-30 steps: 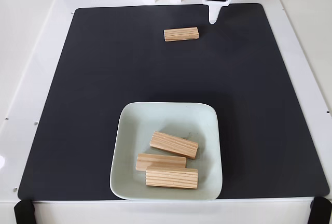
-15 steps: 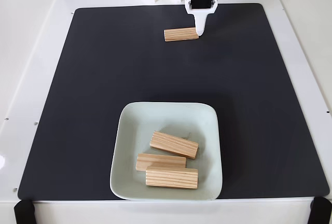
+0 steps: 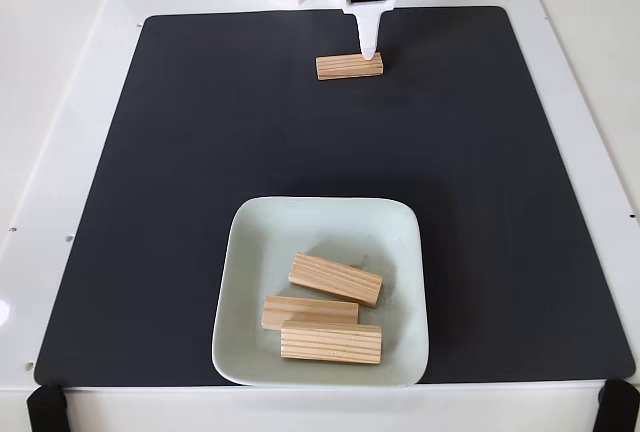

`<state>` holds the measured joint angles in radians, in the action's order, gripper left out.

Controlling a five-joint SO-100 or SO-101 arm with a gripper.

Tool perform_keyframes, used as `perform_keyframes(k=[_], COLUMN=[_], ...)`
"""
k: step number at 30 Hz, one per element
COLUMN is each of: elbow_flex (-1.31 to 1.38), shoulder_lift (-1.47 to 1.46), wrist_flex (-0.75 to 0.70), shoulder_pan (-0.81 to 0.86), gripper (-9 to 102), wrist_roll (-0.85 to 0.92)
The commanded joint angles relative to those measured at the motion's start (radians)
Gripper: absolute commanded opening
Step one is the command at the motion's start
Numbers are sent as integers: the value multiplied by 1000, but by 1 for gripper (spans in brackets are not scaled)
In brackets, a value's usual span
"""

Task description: Pick up the wooden block and place them on the plate.

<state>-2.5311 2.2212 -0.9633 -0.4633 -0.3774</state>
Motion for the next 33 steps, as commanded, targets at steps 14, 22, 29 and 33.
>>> perform_keyframes(k=[14,22,29,33], elbow_flex=[5,44,249,313], shoulder_lift=[-75,-61,-29,32], wrist_flex=[55,41,-132,-169], shoulder_pan=[78,78,23,6], gripper=[-1,-1,-1,-1], wrist_roll=[218,209,169,155])
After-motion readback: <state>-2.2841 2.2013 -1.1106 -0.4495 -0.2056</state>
